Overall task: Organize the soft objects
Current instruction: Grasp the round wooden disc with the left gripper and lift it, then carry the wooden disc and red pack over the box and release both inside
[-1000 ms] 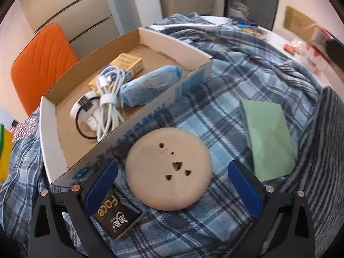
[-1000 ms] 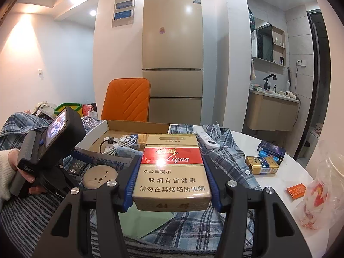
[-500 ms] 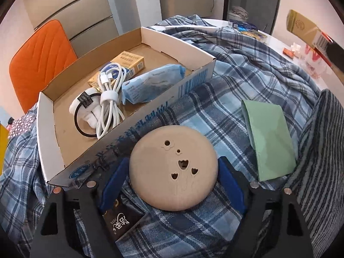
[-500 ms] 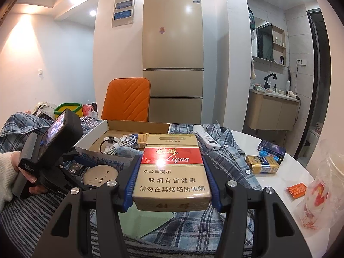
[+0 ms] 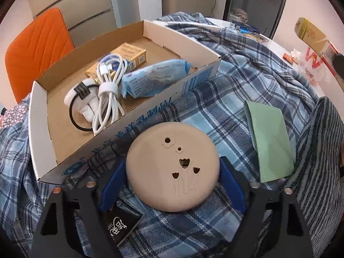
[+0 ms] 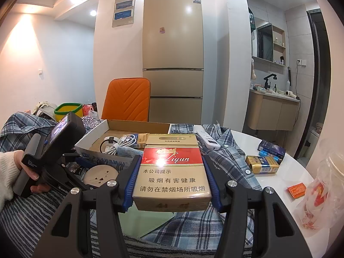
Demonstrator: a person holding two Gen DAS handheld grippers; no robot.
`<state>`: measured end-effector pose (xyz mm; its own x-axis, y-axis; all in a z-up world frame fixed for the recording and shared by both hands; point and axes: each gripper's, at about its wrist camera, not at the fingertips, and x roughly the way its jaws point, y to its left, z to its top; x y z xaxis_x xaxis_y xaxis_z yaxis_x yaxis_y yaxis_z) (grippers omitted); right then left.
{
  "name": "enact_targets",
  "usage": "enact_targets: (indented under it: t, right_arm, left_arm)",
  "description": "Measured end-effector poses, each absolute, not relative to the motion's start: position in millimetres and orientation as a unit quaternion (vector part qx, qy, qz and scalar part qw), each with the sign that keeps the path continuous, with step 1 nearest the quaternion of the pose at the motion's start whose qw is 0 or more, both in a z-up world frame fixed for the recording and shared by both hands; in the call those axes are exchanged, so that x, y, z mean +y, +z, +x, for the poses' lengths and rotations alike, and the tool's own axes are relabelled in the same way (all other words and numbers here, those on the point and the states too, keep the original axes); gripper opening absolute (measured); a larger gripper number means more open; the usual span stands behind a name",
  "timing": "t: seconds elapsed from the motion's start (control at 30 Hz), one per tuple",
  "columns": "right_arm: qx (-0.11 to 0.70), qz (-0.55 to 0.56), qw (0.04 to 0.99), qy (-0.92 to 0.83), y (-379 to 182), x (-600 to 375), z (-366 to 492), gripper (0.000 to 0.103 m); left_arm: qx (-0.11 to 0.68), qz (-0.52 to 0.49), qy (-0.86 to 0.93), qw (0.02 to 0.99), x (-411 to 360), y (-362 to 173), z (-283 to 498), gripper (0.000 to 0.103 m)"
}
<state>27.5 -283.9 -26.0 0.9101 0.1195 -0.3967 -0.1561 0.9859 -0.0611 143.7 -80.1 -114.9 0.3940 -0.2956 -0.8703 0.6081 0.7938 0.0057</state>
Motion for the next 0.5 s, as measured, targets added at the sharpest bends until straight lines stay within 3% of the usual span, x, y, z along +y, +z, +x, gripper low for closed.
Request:
enact_targets:
  t: [0.5]
  right_arm:
    - [0.185, -0.038, 0.980, 0.069, -23, -287, 21, 0.057]
  left_arm:
    - [0.194, 0.134, -0.238, 0.942, -53, -35, 56, 0.081]
